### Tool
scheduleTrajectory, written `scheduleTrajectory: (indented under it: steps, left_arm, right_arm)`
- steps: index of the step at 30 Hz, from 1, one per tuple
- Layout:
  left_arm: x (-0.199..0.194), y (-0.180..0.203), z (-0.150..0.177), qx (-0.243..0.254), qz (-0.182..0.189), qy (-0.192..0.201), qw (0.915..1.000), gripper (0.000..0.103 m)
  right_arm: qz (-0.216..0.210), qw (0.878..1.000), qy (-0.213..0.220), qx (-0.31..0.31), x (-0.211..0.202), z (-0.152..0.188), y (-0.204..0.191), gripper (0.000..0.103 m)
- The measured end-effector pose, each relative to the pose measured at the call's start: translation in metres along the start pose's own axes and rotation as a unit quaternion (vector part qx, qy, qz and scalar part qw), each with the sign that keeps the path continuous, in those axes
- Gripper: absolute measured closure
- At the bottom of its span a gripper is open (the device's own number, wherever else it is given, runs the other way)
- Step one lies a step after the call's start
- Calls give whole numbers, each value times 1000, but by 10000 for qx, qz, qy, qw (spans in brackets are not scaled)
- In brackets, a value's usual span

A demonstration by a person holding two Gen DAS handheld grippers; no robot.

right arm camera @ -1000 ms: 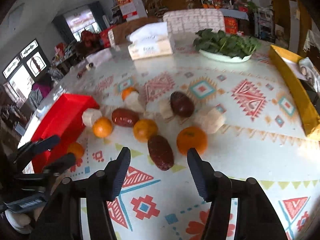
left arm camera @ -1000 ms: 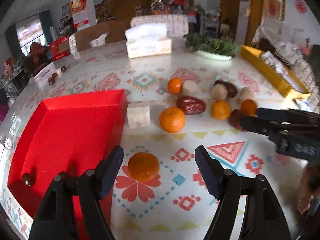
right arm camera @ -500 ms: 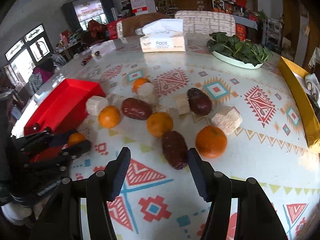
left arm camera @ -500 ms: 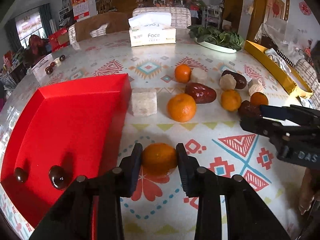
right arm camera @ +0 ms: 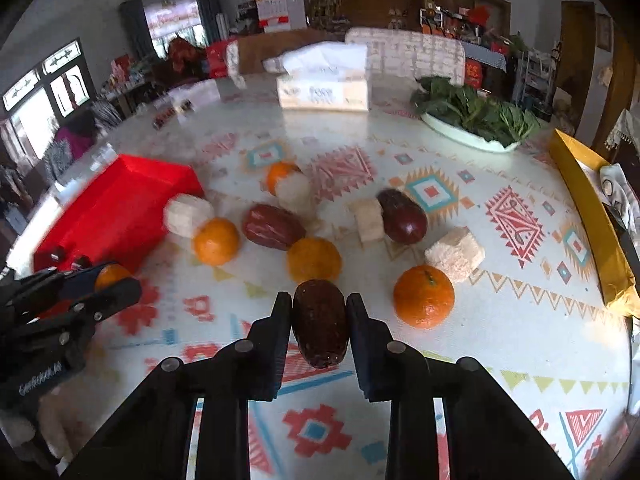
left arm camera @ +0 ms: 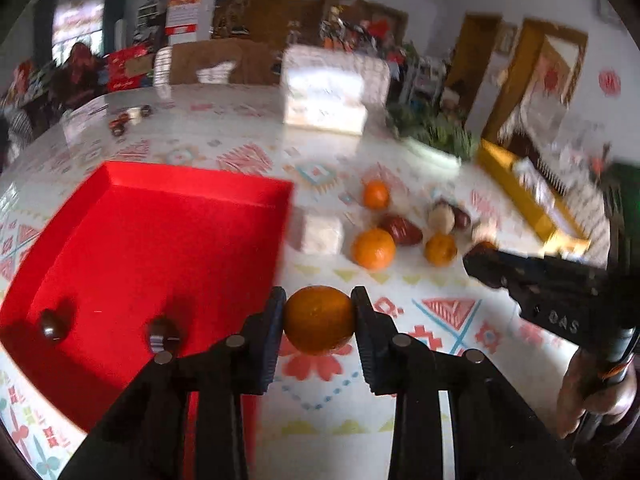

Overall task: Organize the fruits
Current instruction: 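Carry the orange and the date into the red tray and open both tools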

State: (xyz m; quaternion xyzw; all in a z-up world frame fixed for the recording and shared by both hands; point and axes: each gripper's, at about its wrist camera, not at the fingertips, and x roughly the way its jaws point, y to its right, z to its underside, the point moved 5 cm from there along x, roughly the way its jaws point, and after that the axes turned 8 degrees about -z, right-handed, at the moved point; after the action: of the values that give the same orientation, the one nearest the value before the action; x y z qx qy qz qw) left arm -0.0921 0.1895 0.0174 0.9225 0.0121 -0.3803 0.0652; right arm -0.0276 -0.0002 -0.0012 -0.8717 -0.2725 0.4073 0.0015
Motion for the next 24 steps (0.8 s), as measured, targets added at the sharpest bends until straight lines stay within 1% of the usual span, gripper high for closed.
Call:
scheduleTrajectory:
  steps: [1, 2, 4, 5, 7, 10, 12, 16, 17, 19, 22, 24]
  left_arm:
    - [-5, -7, -3, -93, -8, 59, 9999, 71]
    - [-14, -23, -8, -288, -35, 162, 9994, 70]
    - [-22, -45, -12, -527, -79, 249, 9983, 70]
    - [-26, -60, -15, -681, -157, 292, 9971, 70]
    - [-28, -84, -16, -885, -346, 326, 9949, 70]
    - [-27, -114, -13, -1107, -522, 296, 9920, 70]
    - [-23, -130, -11, -1191, -659, 220, 9904, 70]
    - [-2, -148, -7, -1208, -858, -27, 9890, 70]
    - [4, -151, -7, -1231, -867, -100, 9885, 70]
    - [9, -156, -5, -1245, -859, -160, 9884, 70]
    - [15, -158, -4, -1274, -872, -203, 9878, 70]
    - [16, -159, -3, -1327, -884, -209, 9870, 70]
  right_arm:
    - [-72, 10000, 35, -28, -3, -3, -5, 72]
    - [-215, 9997, 82, -63, -8, -7, -13, 72]
    - [-572, 9982, 127, -83, -13, -15, -30, 72]
    - [-843, 9964, 90, -81, -13, -19, -41, 72]
    - [-1521, 9884, -53, 12, -8, -26, -64, 72]
    - [-2194, 9752, -263, 136, 7, -36, -94, 72]
    - [-2454, 9685, -376, 187, 17, -41, -112, 72]
    - [-2368, 9697, -591, -107, 47, -50, -149, 72]
    - [-2306, 9705, -680, -171, 57, -50, -157, 72]
    - [-2036, 9752, -796, -336, 77, -51, -171, 72]
    - [-1855, 9769, -982, -410, 102, -50, -179, 72]
    - [-1762, 9779, -1032, -449, 111, -49, -175, 72]
